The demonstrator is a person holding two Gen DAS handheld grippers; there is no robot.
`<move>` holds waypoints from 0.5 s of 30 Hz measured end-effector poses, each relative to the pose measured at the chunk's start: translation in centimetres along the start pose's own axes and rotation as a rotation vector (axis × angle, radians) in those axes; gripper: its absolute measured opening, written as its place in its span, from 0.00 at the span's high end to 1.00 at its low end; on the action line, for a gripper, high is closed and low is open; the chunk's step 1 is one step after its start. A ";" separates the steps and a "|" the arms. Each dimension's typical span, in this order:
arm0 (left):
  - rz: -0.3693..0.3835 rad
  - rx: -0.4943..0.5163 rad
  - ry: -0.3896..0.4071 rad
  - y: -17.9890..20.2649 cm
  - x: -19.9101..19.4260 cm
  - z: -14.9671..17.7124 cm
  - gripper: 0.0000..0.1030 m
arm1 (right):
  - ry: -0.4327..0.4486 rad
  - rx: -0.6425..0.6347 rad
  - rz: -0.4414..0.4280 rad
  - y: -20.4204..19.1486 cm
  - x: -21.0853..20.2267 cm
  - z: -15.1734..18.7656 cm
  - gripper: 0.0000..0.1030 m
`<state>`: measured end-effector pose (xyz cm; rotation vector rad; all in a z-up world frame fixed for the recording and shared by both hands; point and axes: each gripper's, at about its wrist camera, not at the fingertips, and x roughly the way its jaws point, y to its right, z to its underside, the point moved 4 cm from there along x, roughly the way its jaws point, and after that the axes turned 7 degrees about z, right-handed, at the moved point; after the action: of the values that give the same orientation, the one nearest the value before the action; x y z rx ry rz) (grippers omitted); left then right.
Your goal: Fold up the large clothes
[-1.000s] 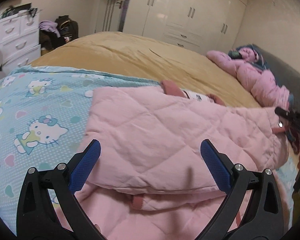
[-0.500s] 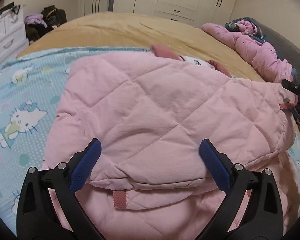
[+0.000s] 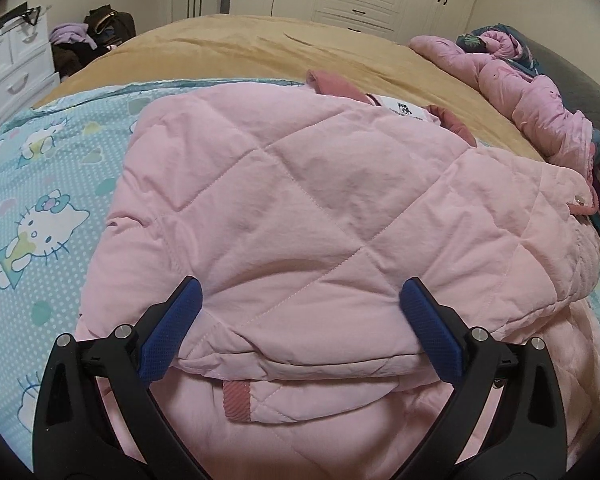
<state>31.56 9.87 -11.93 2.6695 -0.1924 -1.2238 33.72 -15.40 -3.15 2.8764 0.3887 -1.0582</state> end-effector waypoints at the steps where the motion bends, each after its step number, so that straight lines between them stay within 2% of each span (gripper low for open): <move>1: 0.004 -0.002 0.001 -0.1 0.0 0.0 0.09 | -0.020 -0.038 0.007 -1.1 0.7 0.3 0.24; 4: 0.005 -0.003 0.002 -0.1 -0.2 0.0 0.09 | -0.078 -0.121 0.044 -3.4 3.0 1.2 0.23; 8: 0.012 -0.007 0.002 -0.2 -0.2 0.0 0.09 | -0.189 -0.124 0.089 -3.5 6.5 3.3 0.18; 15: -0.001 0.007 -0.003 0.0 -0.2 0.1 0.09 | -0.206 -0.095 0.075 -3.1 8.8 5.0 0.14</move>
<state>31.37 9.89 -11.82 2.6740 -0.1964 -1.2292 36.32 -11.20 -12.51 2.6447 0.3067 -1.2709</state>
